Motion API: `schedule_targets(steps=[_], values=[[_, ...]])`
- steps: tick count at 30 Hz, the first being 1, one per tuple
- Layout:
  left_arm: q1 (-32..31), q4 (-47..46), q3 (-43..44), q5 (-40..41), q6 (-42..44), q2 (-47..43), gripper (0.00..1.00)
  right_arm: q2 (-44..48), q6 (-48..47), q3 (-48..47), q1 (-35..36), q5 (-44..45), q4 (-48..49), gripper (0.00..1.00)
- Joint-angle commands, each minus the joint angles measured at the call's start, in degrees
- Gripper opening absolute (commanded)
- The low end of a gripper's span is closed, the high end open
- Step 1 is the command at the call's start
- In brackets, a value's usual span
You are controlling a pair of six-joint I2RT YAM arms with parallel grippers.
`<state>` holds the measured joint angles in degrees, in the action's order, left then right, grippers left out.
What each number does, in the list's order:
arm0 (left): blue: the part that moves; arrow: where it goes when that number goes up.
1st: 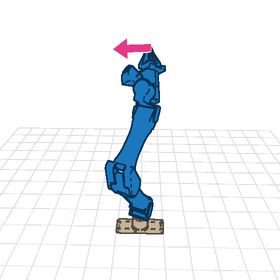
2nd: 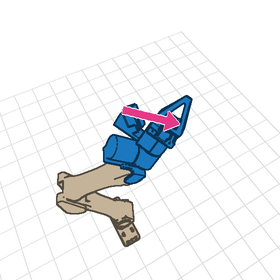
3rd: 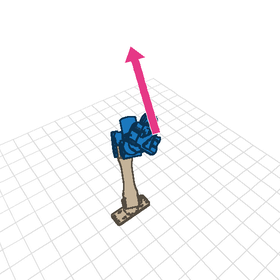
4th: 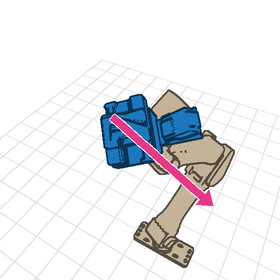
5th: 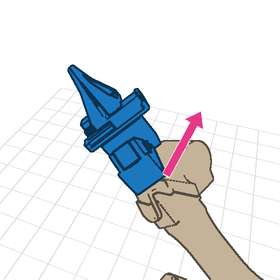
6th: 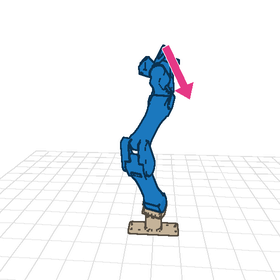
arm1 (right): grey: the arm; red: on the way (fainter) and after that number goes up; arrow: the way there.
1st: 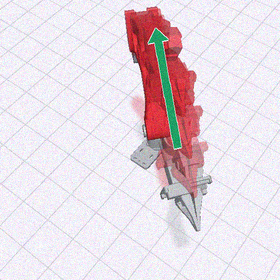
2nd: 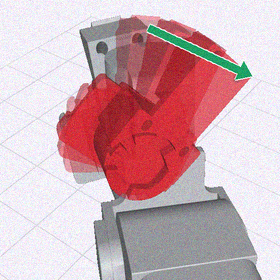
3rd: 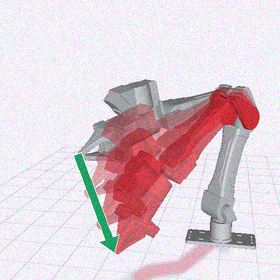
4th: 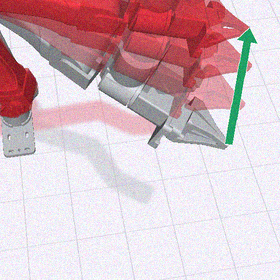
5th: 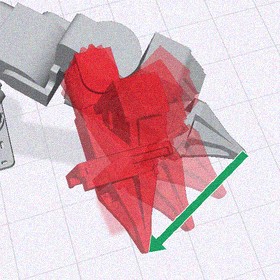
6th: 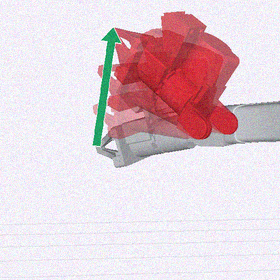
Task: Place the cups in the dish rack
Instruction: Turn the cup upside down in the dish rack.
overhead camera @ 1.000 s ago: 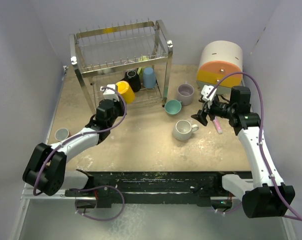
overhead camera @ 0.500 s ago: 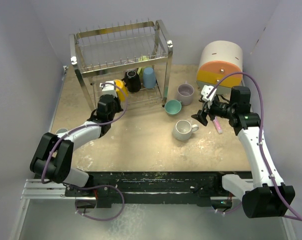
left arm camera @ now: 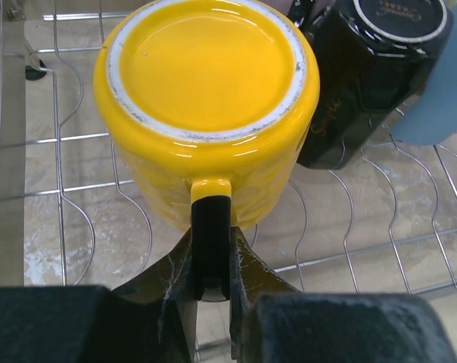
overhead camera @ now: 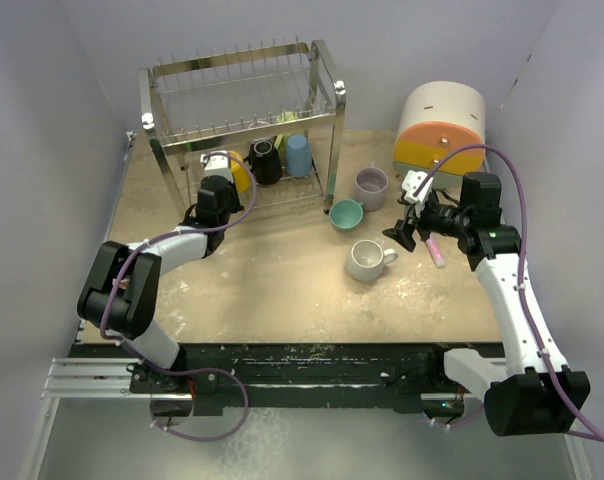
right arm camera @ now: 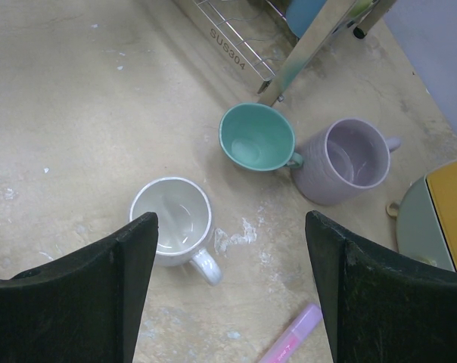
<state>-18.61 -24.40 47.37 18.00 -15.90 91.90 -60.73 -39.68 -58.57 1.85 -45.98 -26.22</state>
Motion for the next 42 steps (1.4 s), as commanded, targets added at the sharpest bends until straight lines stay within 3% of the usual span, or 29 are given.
schedule_targets(steps=[1,42], values=[[1.3,-9.1,5.7,0.3,1.9,1.3,0.0,1.0,-0.7,0.1,-0.2,-0.3,0.7,0.8],[7.1,-14.5,20.0,-4.1,7.1,20.5,0.0,0.2,-1.6,-0.1,-0.2,-0.2,0.1,0.8]])
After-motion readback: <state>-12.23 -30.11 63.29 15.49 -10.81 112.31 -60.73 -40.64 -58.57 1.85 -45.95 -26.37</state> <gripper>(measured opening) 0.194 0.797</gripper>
